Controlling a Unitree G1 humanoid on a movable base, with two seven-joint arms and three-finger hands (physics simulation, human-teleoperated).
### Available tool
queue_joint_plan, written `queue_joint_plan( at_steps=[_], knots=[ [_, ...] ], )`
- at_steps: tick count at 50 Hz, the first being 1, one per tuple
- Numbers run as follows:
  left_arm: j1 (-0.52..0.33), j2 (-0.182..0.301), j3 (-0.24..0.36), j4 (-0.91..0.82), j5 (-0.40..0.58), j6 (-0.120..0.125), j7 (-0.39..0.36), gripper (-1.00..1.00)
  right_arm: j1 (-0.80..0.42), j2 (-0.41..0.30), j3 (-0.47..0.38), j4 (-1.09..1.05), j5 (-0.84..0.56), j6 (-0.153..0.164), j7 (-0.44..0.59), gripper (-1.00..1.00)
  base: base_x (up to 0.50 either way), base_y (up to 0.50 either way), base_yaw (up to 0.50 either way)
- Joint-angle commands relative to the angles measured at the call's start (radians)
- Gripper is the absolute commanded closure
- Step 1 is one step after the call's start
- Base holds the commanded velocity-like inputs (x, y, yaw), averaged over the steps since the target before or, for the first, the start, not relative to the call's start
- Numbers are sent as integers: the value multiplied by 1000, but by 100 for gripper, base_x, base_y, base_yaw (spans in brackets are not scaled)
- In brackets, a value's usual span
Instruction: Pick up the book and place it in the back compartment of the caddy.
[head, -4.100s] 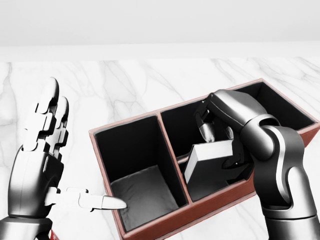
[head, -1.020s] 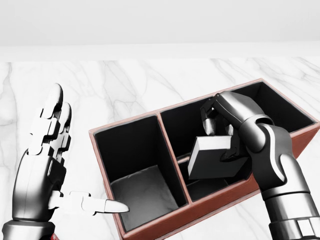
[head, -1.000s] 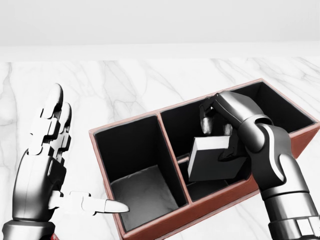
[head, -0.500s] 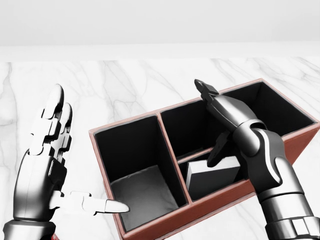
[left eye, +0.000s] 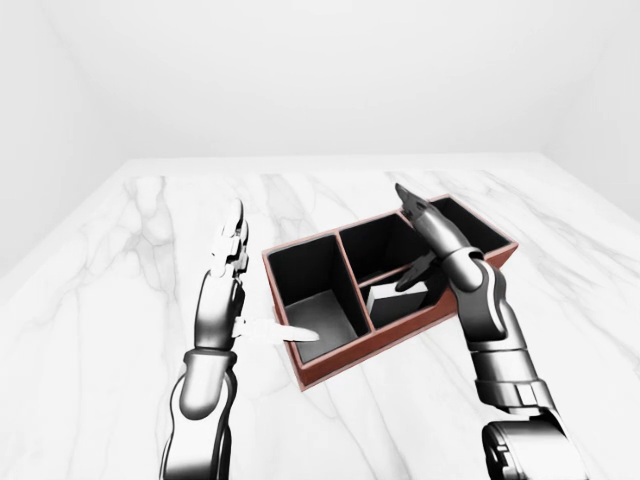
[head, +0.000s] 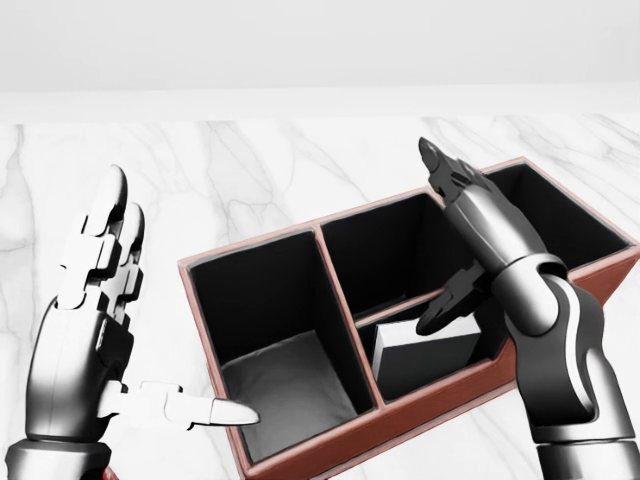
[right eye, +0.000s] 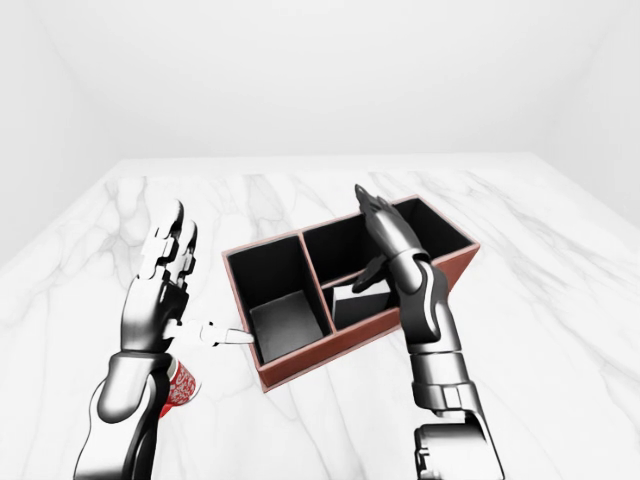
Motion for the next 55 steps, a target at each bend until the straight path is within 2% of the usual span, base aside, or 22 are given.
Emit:
queue_joint_plan(
  at_steps=[1, 13, 25, 31, 40, 55],
  knots=[
    [-1, 0, 2, -10, -2, 0, -1, -100, 78, -4, -51, -271, 41, 0, 39, -100, 0, 0, 0],
    [-10, 0, 10, -23, -7, 0, -2, -100, 154, 10, -85, -490, 85, 0, 38, -100, 0, 0, 0],
    [-26, 1, 25, -49, -21, 0, -2, -100, 273, 55, -98, -727, 138, 0, 34, -100, 0, 0, 0],
    [-25, 2, 22, -67, -22, 0, -3, -100, 315, 77, -110, -822, 209, 0, 35, -100, 0, 0, 0],
    [-35, 2, 31, -84, -31, 0, -4, -100, 338, 86, -147, -960, 342, 0, 53, -100, 0, 0, 0],
    [-55, 6, 48, -108, -44, 0, -4, -100, 305, 41, -179, -1112, 487, 0, 90, -100, 0, 0, 0]
  ],
)
